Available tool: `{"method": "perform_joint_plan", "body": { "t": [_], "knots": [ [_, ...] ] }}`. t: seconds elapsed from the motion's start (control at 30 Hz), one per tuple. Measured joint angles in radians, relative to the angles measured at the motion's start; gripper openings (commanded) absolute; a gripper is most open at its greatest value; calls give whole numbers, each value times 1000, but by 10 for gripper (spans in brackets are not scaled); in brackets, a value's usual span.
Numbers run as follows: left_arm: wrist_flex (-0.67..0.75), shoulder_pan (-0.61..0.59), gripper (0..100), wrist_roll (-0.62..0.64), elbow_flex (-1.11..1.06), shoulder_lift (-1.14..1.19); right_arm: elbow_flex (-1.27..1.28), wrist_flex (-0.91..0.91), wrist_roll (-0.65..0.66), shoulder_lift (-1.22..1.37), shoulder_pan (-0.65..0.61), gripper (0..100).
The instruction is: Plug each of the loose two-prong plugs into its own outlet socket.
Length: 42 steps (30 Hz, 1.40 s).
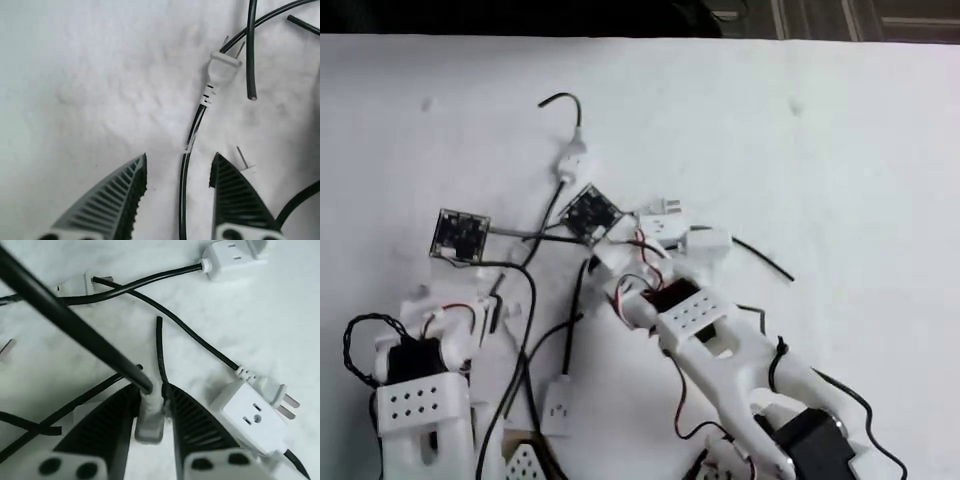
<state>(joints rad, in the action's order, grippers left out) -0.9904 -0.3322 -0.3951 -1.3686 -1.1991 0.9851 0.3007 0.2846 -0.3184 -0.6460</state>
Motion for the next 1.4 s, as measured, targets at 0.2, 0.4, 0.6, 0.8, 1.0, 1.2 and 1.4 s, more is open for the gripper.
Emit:
{"method": "perform_joint_plan", "body": {
  "t": [0.2,0.4,0.6,0.8,1.0,1.2,1.4],
  "knots": [
    [0,0,215,0,-2,0,-5,-6,-17,28,-3,17],
    [9,0,215,0,-18,0,-6,-6,-21,23,-2,17],
    [32,0,215,6,-25,0,-6,87,-64,-138,-3,17],
    [84,0,215,155,-6,0,-6,239,-144,-371,-2,17],
    [94,17,215,301,118,0,-6,351,-213,-595,-28,17],
    [94,203,215,382,209,0,-6,397,-233,-666,-140,17],
    [94,370,215,394,249,0,-2,397,-233,-667,-152,17]
  ]
}}
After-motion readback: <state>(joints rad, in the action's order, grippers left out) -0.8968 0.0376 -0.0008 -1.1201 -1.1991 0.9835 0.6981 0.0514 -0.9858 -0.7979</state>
